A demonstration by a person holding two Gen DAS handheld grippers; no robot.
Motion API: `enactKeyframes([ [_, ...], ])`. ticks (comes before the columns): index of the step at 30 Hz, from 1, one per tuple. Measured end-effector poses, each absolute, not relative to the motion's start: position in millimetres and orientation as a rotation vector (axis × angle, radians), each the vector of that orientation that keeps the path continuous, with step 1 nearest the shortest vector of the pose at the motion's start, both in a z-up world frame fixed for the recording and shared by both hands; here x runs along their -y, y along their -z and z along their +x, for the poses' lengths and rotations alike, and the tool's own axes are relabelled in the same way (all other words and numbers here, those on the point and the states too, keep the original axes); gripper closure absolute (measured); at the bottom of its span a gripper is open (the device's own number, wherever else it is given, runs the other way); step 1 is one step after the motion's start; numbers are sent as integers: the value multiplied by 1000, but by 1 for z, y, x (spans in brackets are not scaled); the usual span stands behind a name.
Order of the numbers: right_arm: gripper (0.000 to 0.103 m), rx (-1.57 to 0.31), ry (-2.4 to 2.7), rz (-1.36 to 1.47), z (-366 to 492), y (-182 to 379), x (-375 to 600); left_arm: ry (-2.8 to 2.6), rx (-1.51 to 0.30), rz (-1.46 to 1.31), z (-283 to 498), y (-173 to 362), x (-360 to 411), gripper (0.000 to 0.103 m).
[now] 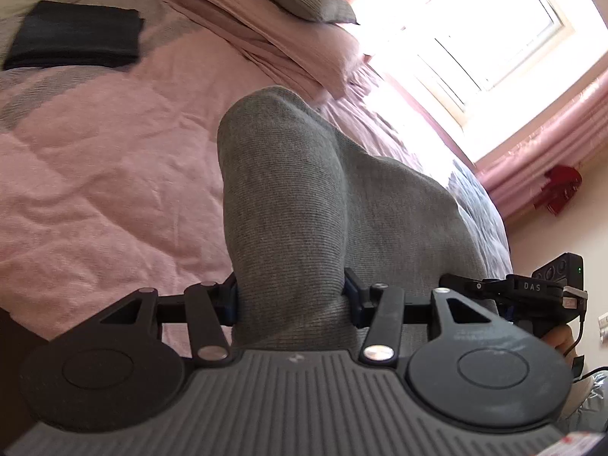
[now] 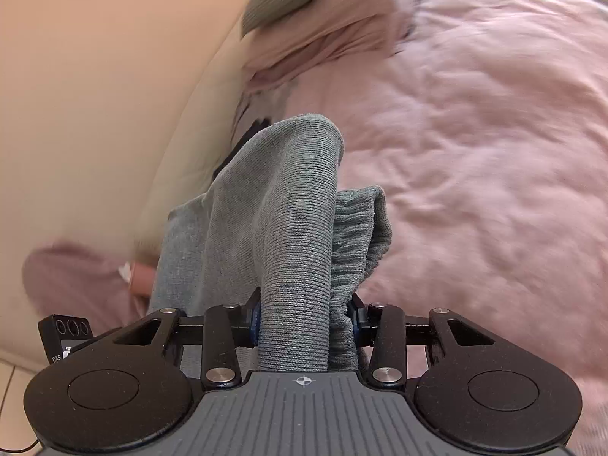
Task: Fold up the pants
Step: 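Carry the held bundle with both grippers toward the pillows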
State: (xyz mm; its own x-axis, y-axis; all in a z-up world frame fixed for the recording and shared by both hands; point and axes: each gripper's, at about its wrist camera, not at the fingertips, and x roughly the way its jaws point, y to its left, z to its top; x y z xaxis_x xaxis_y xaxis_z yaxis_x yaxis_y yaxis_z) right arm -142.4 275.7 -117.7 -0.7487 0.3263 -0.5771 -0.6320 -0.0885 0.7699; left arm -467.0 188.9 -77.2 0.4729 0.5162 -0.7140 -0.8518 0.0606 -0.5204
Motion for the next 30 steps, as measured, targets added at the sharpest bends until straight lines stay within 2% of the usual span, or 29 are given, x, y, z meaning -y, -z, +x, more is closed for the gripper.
enactKeyframes([
  [8,66,-1555,-2019,-509,-304,133,-384,-1225,-292,-1137,-603,84,-259,58],
  [19,66,-1528,-2118,-592,-543,173,-574,-1340,-258,-1126,-799,102,-446,58],
  [24,66,-1461,-2178,-595,-624,194,-655,-1370,-222,-1104,-856,127,-525,58],
  [30,65,-1401,-2193,-615,-679,227,-728,-1371,-189,-1109,-892,169,-595,58],
])
